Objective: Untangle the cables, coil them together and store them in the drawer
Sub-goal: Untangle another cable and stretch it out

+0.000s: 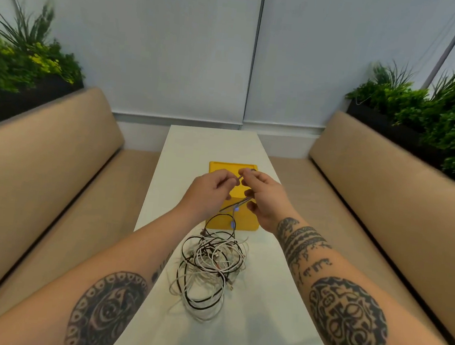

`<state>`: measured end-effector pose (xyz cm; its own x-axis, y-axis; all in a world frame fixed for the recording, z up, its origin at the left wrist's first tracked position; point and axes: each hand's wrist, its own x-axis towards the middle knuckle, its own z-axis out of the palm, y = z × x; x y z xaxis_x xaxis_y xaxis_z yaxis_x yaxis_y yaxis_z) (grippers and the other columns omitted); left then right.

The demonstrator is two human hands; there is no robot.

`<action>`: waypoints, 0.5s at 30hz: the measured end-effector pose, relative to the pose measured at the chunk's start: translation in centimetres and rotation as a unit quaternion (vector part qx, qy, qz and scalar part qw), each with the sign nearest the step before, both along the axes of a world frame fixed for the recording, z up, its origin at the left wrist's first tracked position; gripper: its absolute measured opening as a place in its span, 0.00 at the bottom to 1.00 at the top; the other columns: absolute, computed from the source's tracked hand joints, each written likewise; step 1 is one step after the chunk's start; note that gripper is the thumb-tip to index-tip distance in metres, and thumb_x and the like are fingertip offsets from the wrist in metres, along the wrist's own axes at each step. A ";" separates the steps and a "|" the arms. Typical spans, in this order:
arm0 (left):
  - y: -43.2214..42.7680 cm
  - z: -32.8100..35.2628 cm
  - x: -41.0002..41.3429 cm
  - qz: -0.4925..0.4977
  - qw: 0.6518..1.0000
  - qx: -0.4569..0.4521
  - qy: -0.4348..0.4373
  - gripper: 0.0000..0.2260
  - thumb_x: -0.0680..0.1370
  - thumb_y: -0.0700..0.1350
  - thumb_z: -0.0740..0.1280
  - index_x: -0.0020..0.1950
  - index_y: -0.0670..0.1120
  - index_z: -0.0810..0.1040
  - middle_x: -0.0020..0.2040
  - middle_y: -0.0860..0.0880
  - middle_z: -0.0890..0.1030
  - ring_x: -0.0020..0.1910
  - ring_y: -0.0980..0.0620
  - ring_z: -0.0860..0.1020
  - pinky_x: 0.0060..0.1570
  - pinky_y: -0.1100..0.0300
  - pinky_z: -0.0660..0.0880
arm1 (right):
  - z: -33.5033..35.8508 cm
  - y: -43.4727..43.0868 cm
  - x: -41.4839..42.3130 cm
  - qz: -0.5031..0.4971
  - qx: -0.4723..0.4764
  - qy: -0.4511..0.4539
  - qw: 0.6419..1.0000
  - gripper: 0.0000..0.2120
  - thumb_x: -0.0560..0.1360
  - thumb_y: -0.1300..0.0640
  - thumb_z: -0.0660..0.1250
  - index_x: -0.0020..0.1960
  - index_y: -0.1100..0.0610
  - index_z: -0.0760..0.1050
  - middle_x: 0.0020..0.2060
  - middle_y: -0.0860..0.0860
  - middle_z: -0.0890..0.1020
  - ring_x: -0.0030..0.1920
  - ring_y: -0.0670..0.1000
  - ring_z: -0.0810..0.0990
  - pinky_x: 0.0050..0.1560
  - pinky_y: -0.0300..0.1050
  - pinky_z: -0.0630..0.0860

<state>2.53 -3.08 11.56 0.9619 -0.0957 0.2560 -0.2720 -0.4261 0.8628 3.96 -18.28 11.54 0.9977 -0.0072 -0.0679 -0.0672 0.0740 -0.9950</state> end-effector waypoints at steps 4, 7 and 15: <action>0.8 1.3 0.5 0.017 0.999 0.027 -0.019 0.08 0.82 0.46 0.63 0.49 0.50 0.82 0.36 0.57 0.76 0.37 0.58 0.73 0.39 0.59 0.70 | 0.8 -0.7 -0.2 -0.112 -0.154 -0.112 0.975 0.14 0.72 0.41 0.73 0.38 0.50 0.76 0.31 0.42 0.75 0.35 0.47 0.73 0.38 0.43 0.69; 1.2 2.4 0.7 0.018 0.999 0.035 -0.037 0.08 0.82 0.45 0.63 0.47 0.52 0.82 0.38 0.60 0.78 0.39 0.60 0.74 0.41 0.60 0.70 | 1.1 -0.6 -0.3 -0.079 -0.260 -0.213 0.939 0.06 0.78 0.44 0.66 0.47 0.46 0.76 0.46 0.42 0.79 0.49 0.44 0.76 0.50 0.41 0.71; 4.5 3.1 2.0 0.067 0.978 0.176 -0.094 0.10 0.81 0.43 0.63 0.42 0.53 0.79 0.35 0.58 0.75 0.36 0.55 0.72 0.35 0.59 0.66 | 3.1 -2.7 0.4 0.093 -0.428 -0.207 0.875 0.13 0.82 0.47 0.59 0.43 0.46 0.79 0.31 0.46 0.77 0.27 0.42 0.70 0.33 0.41 0.67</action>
<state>4.54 1.44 14.70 0.9112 -0.0849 0.4030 -0.3322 -0.7300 0.5973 4.32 -20.98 14.60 0.9244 0.2874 0.2509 0.3814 -0.6838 -0.6220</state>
